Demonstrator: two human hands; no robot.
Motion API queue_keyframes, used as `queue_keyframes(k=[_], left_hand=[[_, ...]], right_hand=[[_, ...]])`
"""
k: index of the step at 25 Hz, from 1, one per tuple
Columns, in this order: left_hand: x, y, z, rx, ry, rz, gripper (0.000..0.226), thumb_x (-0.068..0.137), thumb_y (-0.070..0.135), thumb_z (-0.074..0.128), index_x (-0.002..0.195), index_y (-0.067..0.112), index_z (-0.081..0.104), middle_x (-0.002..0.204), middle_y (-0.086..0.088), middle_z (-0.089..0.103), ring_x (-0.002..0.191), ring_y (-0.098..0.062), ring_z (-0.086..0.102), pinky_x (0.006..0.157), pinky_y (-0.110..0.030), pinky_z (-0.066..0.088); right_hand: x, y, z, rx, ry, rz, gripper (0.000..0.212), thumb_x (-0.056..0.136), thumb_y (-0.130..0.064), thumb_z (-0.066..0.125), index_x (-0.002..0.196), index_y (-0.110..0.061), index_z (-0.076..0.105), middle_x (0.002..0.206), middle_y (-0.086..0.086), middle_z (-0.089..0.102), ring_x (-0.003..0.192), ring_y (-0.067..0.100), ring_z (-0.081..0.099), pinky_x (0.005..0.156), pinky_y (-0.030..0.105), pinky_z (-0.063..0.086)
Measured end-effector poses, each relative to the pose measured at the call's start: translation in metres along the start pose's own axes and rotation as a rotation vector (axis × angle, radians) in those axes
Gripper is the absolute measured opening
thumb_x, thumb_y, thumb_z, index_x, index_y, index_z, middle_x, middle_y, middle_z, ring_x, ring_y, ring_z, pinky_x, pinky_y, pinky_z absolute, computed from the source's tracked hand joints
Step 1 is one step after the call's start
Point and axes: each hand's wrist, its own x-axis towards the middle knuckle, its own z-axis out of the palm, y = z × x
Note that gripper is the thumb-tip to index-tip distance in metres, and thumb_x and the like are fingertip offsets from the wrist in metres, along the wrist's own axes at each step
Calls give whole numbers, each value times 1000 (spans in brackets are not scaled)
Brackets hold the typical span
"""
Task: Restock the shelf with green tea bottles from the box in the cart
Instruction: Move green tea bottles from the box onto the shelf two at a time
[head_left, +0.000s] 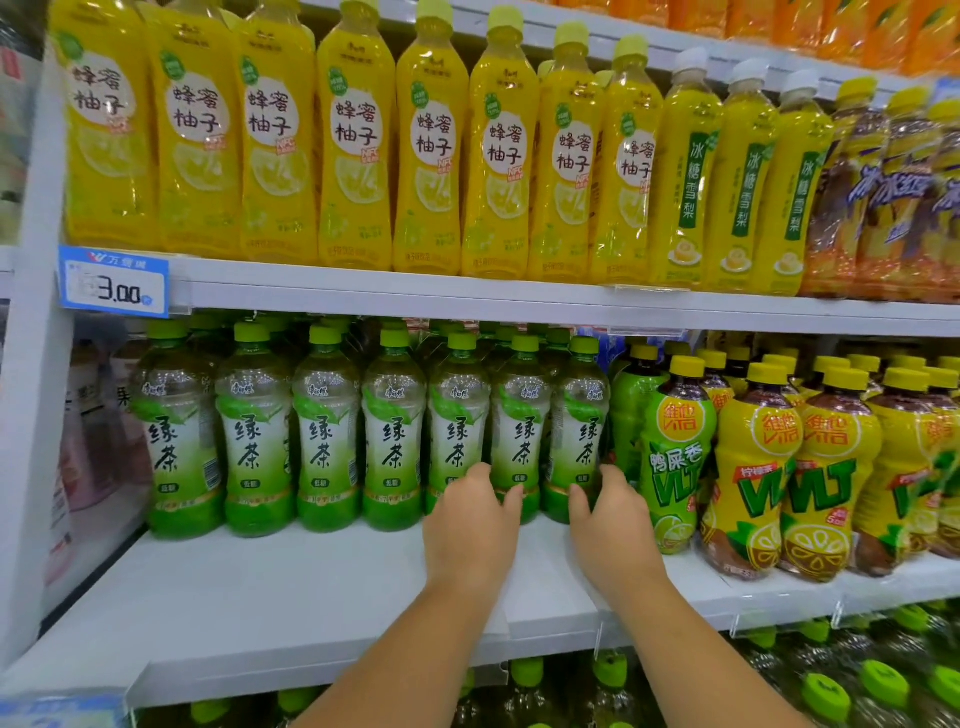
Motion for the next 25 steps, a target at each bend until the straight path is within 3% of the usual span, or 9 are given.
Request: queue_keyframes(k=[3,9,11,14,17,22,25], left_hand=[[-2,1,-7,-140,-80,-55,38,97,40,56,128,19,59,84,10,66,83,-14,64,73,-34,54],[-13,1,-27,-411,-295,-219,52,98,45,55,140,15,52,96,15,57,95,-10,57,84,-29,44],[-19,-1,-33,-460,-347,-238,54,97,48,54,141,17,50,113,10,62,103,-12,57,88,-29,45],[-28,-3,-40,-476,-410,-224,58,96,54,53,144,21,48,136,3,58,117,-14,56,99,-32,46],[-40,-2,-51,-489,-424,-226,58,94,57,53,142,23,49,137,7,57,120,-14,55,103,-36,45],[-69,6,-81,-410,-398,-343,56,91,53,58,139,25,52,138,9,57,122,-8,52,101,-28,40],[-81,21,-110,-321,-488,-401,57,93,49,60,142,21,51,143,7,53,131,-11,48,108,-30,37]], right_hand=[[-3,0,0,25,-5,8,27,100,-26,56,122,-11,54,98,0,55,85,19,50,75,31,41],[-9,0,-7,100,-118,123,47,102,-36,53,140,-9,49,133,10,61,119,28,56,90,35,42],[-16,-2,-11,99,-167,158,50,102,-41,51,142,-11,48,138,9,59,124,28,55,92,34,40],[-30,-4,-15,88,-216,163,53,101,-45,51,144,-13,48,144,6,55,129,25,52,97,33,39],[-43,-8,-21,120,-266,175,53,101,-47,50,144,-15,48,147,3,52,132,20,51,106,36,40],[-74,-21,-42,150,-381,287,50,101,-52,47,142,-25,49,142,-3,55,126,14,51,95,29,36],[-91,-37,-68,182,-490,410,51,101,-51,47,145,-25,47,145,0,54,129,16,51,101,32,41]])
